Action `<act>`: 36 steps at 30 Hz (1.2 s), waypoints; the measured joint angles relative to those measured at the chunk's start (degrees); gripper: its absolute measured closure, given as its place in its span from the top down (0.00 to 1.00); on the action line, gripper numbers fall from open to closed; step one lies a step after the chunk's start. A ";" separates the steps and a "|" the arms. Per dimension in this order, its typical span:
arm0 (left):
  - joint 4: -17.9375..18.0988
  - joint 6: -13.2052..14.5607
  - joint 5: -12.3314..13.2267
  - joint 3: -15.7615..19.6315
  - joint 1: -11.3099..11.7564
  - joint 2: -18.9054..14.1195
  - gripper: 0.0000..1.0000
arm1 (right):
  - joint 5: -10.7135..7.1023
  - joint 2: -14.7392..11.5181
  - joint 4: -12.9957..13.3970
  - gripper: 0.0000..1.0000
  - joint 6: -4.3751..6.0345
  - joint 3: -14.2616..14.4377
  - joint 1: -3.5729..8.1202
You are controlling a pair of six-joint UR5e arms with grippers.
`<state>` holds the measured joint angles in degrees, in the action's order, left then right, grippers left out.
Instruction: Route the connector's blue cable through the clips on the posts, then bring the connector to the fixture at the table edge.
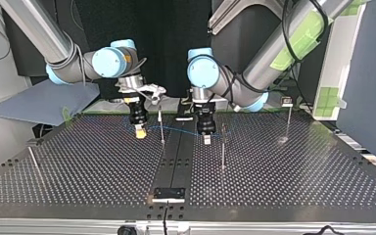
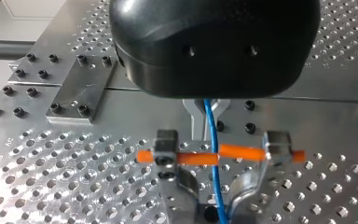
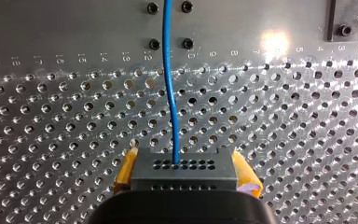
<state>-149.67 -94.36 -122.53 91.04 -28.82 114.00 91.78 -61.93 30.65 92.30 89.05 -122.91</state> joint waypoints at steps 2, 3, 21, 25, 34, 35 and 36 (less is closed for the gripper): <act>0.06 -0.02 0.05 0.16 -0.01 0.00 0.00 | 0.04 0.01 -0.13 0.00 0.00 0.00 0.00; 0.16 -0.03 0.08 0.33 -0.05 0.00 0.00 | 0.04 0.01 -0.22 0.00 0.00 -0.01 0.00; 2.03 0.10 0.07 2.94 -2.76 2.95 0.00 | 1.89 0.08 -2.56 0.00 -0.23 3.93 0.38; 3.34 0.00 0.02 4.25 -3.34 3.50 0.00 | 2.38 0.07 -2.45 0.00 -0.25 4.98 0.51; 6.26 0.01 0.06 7.88 -4.50 3.64 0.00 | 2.53 0.06 -1.07 0.00 -0.26 7.51 0.85; 6.54 0.02 0.09 8.22 -4.62 3.66 0.00 | 2.53 0.06 -0.82 0.00 -0.26 7.87 0.86; 6.88 0.04 0.15 8.61 -4.77 3.72 0.00 | 2.53 0.05 -0.63 0.00 -0.26 8.14 0.86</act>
<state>-142.79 -94.32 -122.38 99.65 -33.59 117.73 94.31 -61.88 30.02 92.04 97.18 -122.05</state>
